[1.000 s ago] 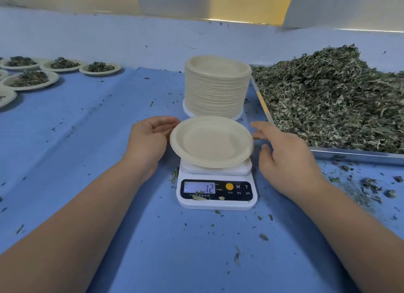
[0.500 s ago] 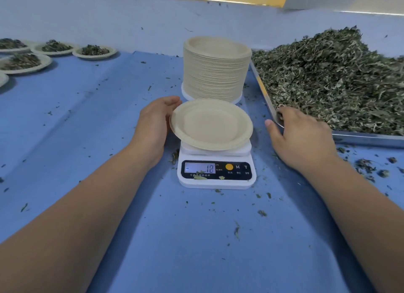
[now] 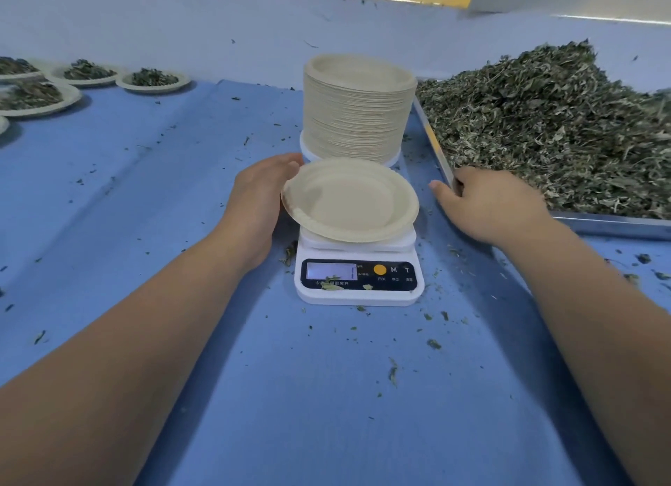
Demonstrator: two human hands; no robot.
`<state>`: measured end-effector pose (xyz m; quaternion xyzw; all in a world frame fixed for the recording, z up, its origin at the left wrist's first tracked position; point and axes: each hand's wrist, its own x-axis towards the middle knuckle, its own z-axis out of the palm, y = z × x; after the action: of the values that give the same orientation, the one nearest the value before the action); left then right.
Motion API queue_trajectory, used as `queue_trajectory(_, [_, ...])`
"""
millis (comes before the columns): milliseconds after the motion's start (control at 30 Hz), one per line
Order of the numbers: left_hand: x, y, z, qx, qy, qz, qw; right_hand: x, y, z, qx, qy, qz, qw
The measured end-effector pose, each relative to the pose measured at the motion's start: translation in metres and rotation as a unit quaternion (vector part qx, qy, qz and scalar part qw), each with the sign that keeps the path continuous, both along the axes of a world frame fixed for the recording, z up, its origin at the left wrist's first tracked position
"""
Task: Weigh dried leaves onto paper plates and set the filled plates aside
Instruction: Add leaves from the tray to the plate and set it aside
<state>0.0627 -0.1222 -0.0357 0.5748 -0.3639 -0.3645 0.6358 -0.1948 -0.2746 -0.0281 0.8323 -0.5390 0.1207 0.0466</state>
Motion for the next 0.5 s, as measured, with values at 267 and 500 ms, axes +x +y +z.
queue_trajectory(267, [0.0050, -0.0057, -0.0097, -0.010, 0.017, 0.047, 0.999, -0.0053, -0.0026, -0.0038, -0.044, -0.036, -0.009, 0.998])
queue_trajectory(500, [0.0049, -0.0046, -0.0092, -0.004, 0.023, 0.043, 0.999, -0.0082, -0.0061, 0.0030, -0.056, -0.194, -0.003, 0.979])
